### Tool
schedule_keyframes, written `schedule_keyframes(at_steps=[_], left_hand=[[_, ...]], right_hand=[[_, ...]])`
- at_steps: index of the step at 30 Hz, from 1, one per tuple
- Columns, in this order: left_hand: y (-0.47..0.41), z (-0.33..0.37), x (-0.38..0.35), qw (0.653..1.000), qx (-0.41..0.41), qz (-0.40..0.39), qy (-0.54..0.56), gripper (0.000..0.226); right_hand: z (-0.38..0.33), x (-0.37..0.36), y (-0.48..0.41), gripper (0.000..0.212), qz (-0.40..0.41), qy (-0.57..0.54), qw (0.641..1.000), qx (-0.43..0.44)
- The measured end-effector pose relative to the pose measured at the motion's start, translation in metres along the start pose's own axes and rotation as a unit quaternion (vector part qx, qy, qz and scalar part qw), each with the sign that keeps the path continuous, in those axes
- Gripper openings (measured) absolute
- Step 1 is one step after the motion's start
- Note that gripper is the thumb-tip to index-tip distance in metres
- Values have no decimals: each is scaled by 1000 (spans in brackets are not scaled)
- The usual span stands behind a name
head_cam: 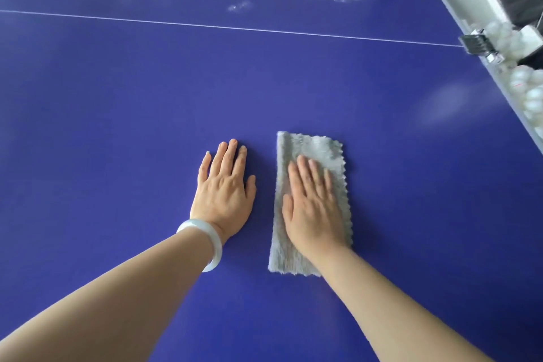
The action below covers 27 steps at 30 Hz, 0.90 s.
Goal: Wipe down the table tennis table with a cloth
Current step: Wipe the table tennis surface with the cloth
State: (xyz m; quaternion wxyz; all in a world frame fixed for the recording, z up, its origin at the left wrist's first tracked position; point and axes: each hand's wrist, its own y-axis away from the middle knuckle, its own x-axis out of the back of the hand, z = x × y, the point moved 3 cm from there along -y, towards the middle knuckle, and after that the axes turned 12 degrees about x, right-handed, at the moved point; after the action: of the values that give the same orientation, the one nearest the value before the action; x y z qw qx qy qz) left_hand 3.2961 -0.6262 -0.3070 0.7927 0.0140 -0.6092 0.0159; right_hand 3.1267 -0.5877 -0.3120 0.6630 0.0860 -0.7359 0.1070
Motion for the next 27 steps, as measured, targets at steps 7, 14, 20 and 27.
schedule_keyframes(at_steps=[7,14,20,27], left_hand=[[3,2,0,1000,8,2,-16,57],[3,9,4,999,8,4,-33,66],[2,11,5,999,13,-11,-35,66],[-16,53,6,996,35,25,-74,43]], right_hand=[[151,20,5,56,-41,3,987,158],[153,15,-35,59,12,-14,988,-155],[130,15,-7,59,-52,-18,962,268],[195,20,-34,65,-42,3,999,11]])
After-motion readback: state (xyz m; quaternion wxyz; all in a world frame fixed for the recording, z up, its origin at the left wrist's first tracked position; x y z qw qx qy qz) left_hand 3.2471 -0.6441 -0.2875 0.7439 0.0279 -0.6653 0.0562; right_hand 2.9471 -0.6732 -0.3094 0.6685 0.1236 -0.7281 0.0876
